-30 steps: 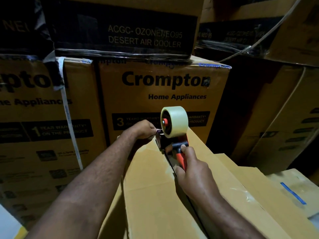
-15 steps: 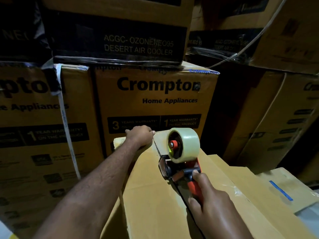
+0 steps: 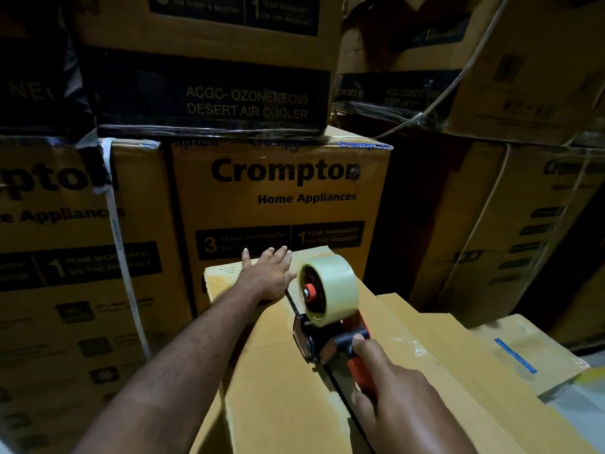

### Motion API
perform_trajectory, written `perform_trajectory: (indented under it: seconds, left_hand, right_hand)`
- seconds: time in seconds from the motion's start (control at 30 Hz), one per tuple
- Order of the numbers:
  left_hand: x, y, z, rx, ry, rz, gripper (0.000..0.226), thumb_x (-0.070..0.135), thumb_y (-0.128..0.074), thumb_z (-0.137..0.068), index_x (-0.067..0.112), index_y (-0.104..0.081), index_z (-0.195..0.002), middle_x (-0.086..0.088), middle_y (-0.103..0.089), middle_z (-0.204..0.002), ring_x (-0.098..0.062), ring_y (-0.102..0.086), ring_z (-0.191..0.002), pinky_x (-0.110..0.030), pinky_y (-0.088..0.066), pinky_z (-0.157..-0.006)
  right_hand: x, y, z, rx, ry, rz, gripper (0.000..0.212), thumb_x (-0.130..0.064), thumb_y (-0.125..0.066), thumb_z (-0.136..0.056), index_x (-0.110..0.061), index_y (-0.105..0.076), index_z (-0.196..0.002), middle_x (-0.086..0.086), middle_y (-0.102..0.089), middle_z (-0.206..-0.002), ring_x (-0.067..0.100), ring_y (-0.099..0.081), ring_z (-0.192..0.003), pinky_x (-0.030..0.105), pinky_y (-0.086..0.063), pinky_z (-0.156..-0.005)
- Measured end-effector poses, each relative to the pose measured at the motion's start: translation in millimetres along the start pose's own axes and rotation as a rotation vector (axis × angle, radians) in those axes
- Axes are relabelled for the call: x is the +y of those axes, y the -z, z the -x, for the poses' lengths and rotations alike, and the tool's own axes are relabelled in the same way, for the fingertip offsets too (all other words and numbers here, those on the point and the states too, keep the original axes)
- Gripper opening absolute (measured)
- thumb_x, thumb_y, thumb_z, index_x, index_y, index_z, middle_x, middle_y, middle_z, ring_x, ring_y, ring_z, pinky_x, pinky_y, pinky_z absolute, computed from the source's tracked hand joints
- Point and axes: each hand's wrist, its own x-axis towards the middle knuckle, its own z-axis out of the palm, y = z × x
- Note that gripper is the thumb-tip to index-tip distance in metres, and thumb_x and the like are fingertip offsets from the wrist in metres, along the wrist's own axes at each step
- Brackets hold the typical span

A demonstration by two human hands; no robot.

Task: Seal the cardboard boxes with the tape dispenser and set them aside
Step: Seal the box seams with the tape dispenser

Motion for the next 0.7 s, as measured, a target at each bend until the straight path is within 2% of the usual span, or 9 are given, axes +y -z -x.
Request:
perform_trajectory:
  seconds: [0.17, 0.23, 0.3, 0.4, 0.47, 0.53, 0.6, 0.7]
  left_hand:
    - [17.6, 10.3, 25.6, -0.032, 0.027, 0.026, 0.063, 0.047, -0.018, -0.108, 0.024, 0.003, -0.163, 0.004, 0.015, -0.17, -0.022, 0.016, -0.156, -0.071, 0.012, -0.116]
    - [21.6, 13.3, 47.8, -0.059, 0.037, 0.102, 0.066, 0.051, -0.024, -0.107, 0.023, -0.003, -0.163, 0.002, 0.012, -0.17, -0.023, 0.013, -0.156, -0.07, 0.011, -0.116]
    - [20.6, 14.4, 79.7, -0.051, 0.093, 0.173, 0.065, 0.055, -0.033, -0.105, 0.027, -0.019, -0.161, 0.001, 0.003, -0.171, -0.026, 0.007, -0.157, -0.071, 0.009, -0.116]
    - [23.0, 8.6, 136.7, 0.101, 0.236, 0.154, 0.058, 0.06, -0.037, -0.102, 0.029, -0.042, -0.151, -0.003, -0.025, -0.166, -0.03, -0.012, -0.155, -0.072, 0.001, -0.117]
    - [32.6, 6.0, 163.2, 0.196, 0.291, 0.237, 0.056, 0.06, -0.04, -0.102, 0.028, -0.049, -0.147, -0.001, -0.043, -0.155, -0.027, -0.028, -0.149, -0.07, -0.006, -0.118]
    - [40.4, 6.5, 174.7, 0.249, 0.304, 0.419, 0.054, 0.058, -0.044, -0.102, 0.027, -0.051, -0.146, 0.002, -0.051, -0.149, -0.023, -0.039, -0.142, -0.065, -0.018, -0.118]
    - [46.5, 9.1, 187.2, 0.229, 0.279, 0.497, 0.055, 0.059, -0.047, -0.1, 0.03, -0.049, -0.147, 0.004, -0.05, -0.151, -0.021, -0.041, -0.141, -0.062, -0.025, -0.117]
    - [63.9, 2.3, 221.2, 0.205, 0.238, 0.484, 0.055, 0.057, -0.046, -0.101, 0.034, -0.044, -0.151, 0.006, -0.033, -0.163, -0.019, -0.021, -0.153, -0.058, -0.011, -0.123]
  right_hand:
    - [9.7, -5.8, 19.5, 0.028, -0.016, -0.006, 0.055, -0.039, -0.049, -0.097, -0.049, -0.016, -0.14, -0.005, -0.063, -0.106, 0.016, -0.059, -0.099, 0.027, -0.048, -0.086]
    - [16.8, -12.7, 21.6, 0.049, -0.008, -0.03, 0.056, -0.039, -0.051, -0.097, -0.049, -0.018, -0.14, -0.004, -0.064, -0.106, 0.016, -0.059, -0.099, 0.026, -0.048, -0.085]
    - [24.3, -18.7, 24.5, 0.077, -0.002, -0.067, 0.054, -0.039, -0.053, -0.097, -0.048, -0.021, -0.139, -0.005, -0.063, -0.104, 0.014, -0.058, -0.092, 0.025, -0.048, -0.082]
    - [28.9, -22.1, 31.7, 0.109, 0.006, -0.099, 0.053, -0.041, -0.055, -0.096, -0.048, -0.022, -0.137, -0.005, -0.065, -0.107, 0.014, -0.061, -0.092, 0.026, -0.05, -0.081]
    - [29.2, -22.2, 35.2, 0.127, 0.02, -0.098, 0.054, -0.042, -0.055, -0.097, -0.048, -0.021, -0.138, -0.006, -0.065, -0.111, 0.015, -0.062, -0.094, 0.028, -0.051, -0.08]
    - [28.8, -21.7, 36.3, 0.145, 0.033, -0.086, 0.055, -0.041, -0.056, -0.097, -0.047, -0.022, -0.14, -0.005, -0.066, -0.114, 0.016, -0.063, -0.095, 0.03, -0.053, -0.08]
    - [28.5, -21.5, 37.1, 0.171, 0.04, -0.093, 0.055, -0.041, -0.057, -0.096, -0.047, -0.025, -0.14, -0.005, -0.066, -0.115, 0.018, -0.063, -0.095, 0.033, -0.055, -0.08]
    - [30.3, -20.3, 36.7, 0.199, 0.054, -0.081, 0.055, -0.042, -0.058, -0.096, -0.048, -0.025, -0.139, -0.005, -0.066, -0.115, 0.017, -0.063, -0.091, 0.033, -0.056, -0.077]
